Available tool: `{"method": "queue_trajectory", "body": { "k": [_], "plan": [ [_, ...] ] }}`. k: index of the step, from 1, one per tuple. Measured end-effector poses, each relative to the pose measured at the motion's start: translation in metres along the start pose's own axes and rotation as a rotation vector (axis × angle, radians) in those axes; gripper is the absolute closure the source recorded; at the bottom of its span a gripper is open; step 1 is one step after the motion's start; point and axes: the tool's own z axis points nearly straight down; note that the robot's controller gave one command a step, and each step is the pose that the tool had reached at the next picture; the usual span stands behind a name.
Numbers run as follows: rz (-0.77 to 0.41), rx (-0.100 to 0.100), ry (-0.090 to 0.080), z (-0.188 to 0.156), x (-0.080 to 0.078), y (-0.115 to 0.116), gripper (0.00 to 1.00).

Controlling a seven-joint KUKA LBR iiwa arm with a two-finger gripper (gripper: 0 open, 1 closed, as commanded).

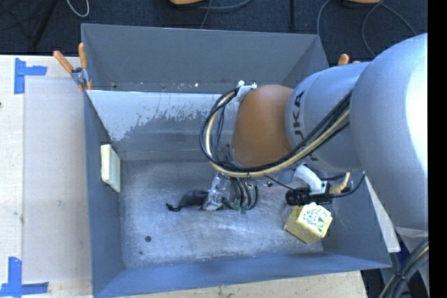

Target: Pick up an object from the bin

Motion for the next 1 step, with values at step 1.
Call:
{"method": "queue_trajectory", "body": {
  "k": [1],
  "plan": [
    [0.001, 0.002, -0.001, -0.02, 0.0004, -0.0015, 1.0]
  ]
}}
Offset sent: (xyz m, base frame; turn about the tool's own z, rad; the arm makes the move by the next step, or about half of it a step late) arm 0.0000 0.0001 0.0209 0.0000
